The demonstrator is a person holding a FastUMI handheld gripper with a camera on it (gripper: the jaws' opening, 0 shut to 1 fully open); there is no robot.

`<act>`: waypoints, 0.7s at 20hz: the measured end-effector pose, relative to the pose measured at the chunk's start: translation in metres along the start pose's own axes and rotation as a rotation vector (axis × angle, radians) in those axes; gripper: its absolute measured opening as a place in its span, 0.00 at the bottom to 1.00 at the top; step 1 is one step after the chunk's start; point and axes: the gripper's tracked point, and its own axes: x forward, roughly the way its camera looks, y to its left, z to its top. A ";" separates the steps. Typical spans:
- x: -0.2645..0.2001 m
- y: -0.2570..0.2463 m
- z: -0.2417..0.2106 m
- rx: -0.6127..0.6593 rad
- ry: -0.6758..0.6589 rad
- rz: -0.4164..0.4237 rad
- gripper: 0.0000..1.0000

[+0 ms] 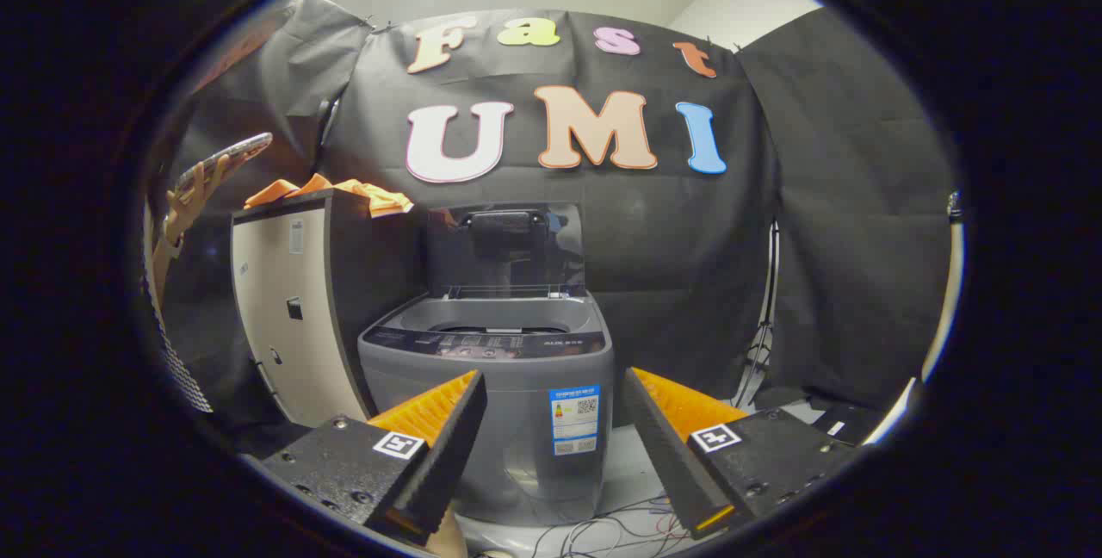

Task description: Put the clothes into the washing machine and then close the washing machine lid.

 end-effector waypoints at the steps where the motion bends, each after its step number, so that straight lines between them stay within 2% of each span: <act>1: 0.001 0.000 0.001 0.000 -0.001 0.000 0.97; 14: 0.000 0.000 0.000 0.000 0.001 0.000 0.97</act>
